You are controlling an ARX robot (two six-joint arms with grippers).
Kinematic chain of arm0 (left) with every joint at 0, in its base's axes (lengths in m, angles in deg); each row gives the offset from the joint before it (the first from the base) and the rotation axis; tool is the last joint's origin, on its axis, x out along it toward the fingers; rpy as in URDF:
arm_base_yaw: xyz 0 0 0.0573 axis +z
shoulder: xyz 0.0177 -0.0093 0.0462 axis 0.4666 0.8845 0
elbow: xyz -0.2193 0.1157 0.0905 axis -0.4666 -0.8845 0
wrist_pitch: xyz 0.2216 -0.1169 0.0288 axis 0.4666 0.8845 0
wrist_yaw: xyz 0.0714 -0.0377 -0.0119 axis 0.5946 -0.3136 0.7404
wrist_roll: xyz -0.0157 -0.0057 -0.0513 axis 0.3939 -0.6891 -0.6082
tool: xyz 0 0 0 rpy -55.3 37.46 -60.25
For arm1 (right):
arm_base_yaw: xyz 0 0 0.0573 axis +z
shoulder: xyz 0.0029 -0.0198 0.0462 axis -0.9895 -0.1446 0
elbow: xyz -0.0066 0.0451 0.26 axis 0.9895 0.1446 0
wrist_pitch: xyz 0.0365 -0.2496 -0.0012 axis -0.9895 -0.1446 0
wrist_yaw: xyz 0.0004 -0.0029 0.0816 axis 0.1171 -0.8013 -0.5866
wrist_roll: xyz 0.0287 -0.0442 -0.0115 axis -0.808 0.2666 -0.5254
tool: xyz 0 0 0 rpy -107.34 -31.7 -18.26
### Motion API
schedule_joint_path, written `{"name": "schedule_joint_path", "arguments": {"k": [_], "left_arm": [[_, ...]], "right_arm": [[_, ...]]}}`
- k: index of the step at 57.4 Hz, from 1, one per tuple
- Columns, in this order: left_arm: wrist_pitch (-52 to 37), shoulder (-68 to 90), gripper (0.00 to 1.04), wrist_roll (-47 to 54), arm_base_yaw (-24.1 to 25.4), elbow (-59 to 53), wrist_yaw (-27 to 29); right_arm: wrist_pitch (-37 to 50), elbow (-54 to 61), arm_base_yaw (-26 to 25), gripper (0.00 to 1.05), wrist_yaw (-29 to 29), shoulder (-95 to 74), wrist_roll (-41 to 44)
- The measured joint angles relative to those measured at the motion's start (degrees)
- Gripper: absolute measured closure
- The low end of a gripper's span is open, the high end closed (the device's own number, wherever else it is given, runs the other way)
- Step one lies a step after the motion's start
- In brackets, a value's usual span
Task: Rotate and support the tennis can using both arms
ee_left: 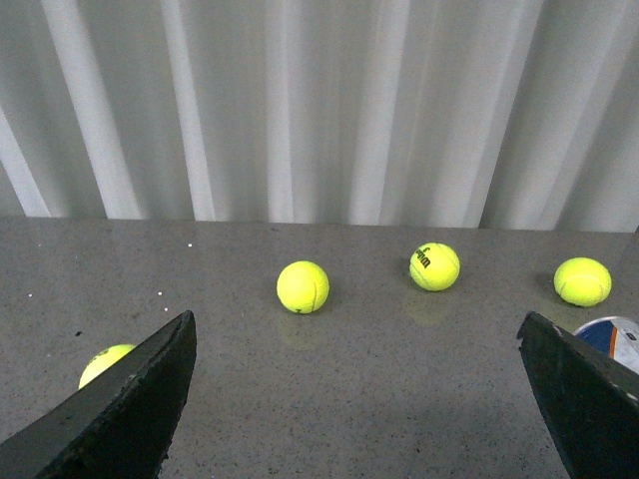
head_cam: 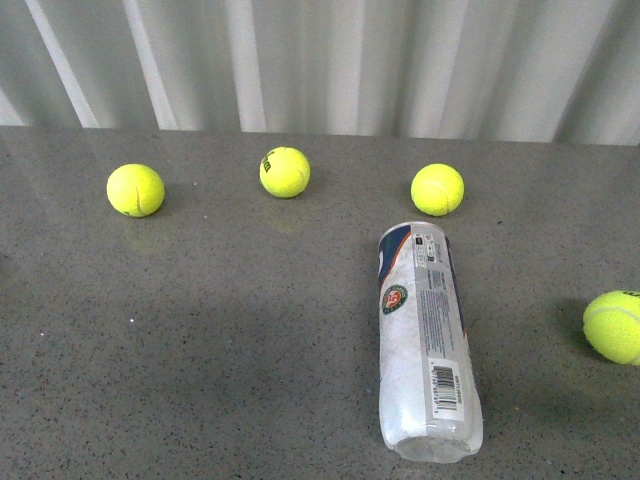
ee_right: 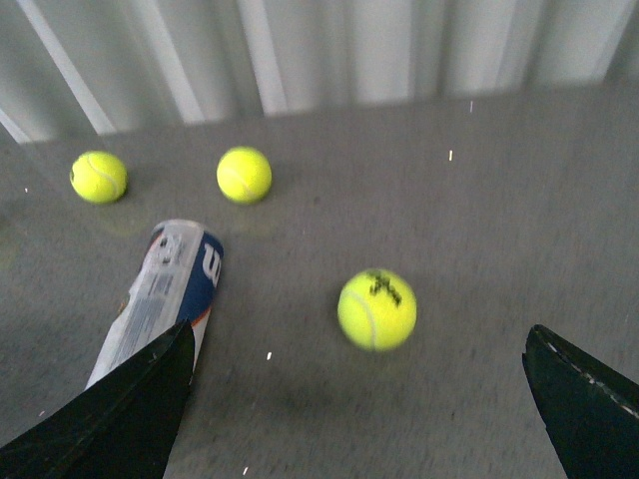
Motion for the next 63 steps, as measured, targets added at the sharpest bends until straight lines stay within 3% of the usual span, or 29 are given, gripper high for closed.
{"name": "schedule_joint_path", "arguments": {"k": [6,13,19,30,44,63], "left_arm": [[0.0,0.0,0.07,0.0,0.0,0.0,0.04],[0.0,0.0,0.07,0.0,0.0,0.0,0.07],[0.0,0.0,0.07,0.0,0.0,0.0,0.07],[0.0,0.0,0.07,0.0,0.0,0.0,0.07],[0.0,0.0,0.07,0.0,0.0,0.0,0.07],[0.0,0.0,0.07,0.0,0.0,0.0,0.07]], "right_arm": [[9.42,-8.07,-3.41,0.07,1.75,-16.7,-2.36],[16.92,-18.45,-3.32,0.07,3.19,-33.79,-3.85],[13.44,-29.66,-1.16,0.07,5.4,-49.57,-4.66],[-4.07,-53.99,8.35,0.07,7.3,-81.33,-0.9],[-7.08,-57.88,17.29,0.07,6.54,-94.16,0.57],[-4.5,-58.51,21.75,0.07,1.77,-99.6,-5.25]]}}
